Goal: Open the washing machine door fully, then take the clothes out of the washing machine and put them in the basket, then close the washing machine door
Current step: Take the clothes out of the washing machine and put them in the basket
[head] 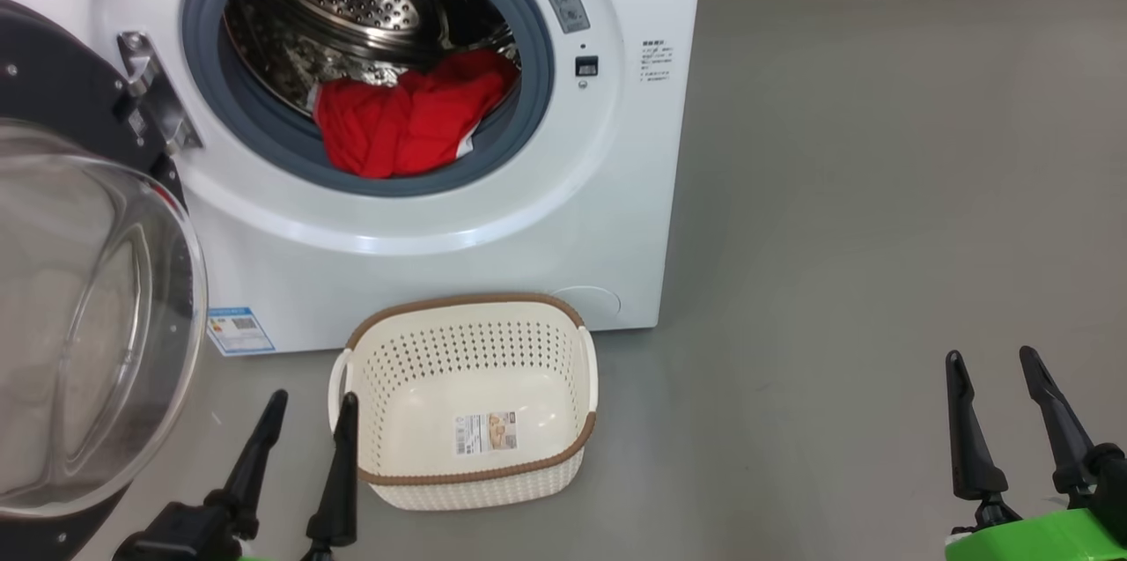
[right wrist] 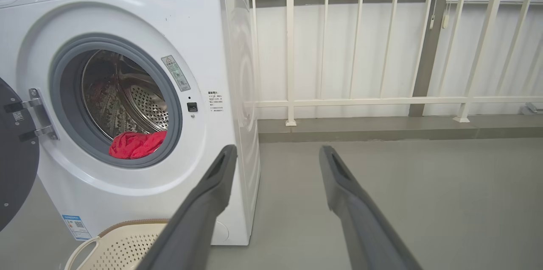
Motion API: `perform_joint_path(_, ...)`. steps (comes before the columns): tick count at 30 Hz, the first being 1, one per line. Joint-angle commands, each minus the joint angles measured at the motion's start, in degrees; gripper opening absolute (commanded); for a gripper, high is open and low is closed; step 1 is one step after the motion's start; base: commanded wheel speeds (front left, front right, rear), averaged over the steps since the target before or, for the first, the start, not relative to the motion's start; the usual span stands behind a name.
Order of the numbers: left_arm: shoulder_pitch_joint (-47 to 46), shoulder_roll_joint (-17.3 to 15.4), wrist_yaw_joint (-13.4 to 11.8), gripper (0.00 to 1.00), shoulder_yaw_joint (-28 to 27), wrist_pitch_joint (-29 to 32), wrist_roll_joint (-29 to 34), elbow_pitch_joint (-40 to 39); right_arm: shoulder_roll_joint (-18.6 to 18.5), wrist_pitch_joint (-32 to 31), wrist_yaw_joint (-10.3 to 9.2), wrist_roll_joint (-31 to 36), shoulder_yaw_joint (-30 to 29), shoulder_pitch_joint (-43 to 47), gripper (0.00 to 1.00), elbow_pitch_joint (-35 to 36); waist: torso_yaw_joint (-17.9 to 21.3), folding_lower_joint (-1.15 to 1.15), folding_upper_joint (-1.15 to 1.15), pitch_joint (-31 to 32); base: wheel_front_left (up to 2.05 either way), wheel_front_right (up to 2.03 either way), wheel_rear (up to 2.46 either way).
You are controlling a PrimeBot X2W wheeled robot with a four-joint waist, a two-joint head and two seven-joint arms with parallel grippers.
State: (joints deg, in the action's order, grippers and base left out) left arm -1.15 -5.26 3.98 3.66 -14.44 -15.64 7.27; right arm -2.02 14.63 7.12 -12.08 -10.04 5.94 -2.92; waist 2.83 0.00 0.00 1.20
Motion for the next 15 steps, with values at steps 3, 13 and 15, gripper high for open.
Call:
perform_joint_path(3,-0.73,-1.6,-0.34,1.0,-2.1,-0.01,0.05,-1.17,-0.86,0.37,0.36,0.92,0.96,-0.46,1.0,1.31,0.28,0.0,0.0,1.02,0.0,0.0,0.0)
perform_joint_path(13,-0.95,-1.54,-1.03,1.0,-1.36,0.36,-0.04,0.07,-0.86,0.37,0.36,0.53,0.14,-0.74,1.0,0.63,-0.41,0.0,0.0,2.35,0.0,0.0,0.0)
perform_joint_path(15,-1.11,-1.61,-1.31,1.0,-1.5,0.3,-0.05,0.28,-0.86,0.37,0.36,0.47,0.25,-0.88,1.0,0.42,-0.54,0.0,0.0,2.35,0.0,0.0,0.0)
